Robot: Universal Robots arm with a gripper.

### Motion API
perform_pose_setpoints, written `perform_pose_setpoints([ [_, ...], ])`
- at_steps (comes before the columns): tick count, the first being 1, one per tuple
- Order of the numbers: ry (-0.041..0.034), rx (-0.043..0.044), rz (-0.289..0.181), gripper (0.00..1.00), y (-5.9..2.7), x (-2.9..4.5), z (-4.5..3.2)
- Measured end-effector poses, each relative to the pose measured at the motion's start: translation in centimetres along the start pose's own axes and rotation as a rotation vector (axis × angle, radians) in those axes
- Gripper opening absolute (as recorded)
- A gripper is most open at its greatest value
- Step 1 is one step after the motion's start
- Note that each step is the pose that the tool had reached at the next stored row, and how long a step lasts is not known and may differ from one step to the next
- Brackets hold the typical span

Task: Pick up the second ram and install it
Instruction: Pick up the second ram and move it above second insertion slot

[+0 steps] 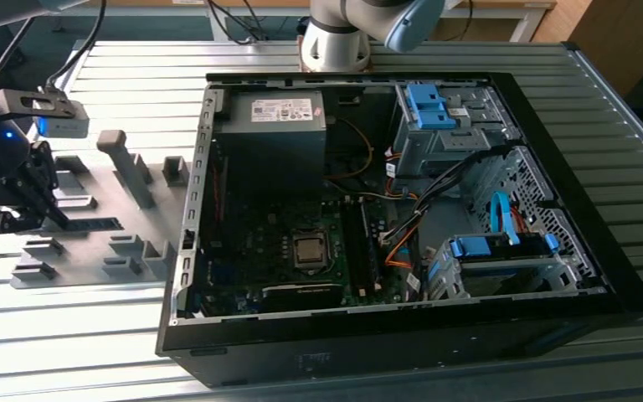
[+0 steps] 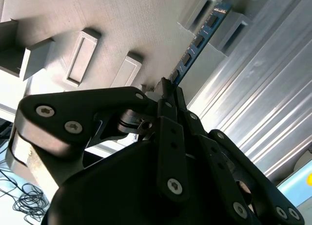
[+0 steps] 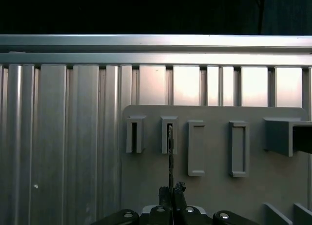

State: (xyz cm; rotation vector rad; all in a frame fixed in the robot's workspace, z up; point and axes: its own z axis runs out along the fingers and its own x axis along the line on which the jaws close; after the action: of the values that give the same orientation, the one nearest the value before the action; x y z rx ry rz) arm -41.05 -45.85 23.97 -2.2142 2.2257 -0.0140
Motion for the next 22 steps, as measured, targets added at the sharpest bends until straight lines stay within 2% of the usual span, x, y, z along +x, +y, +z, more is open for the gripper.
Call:
perform_pose_setpoints([
  [22, 0.0, 0.0001, 0.0, 0.14, -0.01, 0.01, -1.32],
])
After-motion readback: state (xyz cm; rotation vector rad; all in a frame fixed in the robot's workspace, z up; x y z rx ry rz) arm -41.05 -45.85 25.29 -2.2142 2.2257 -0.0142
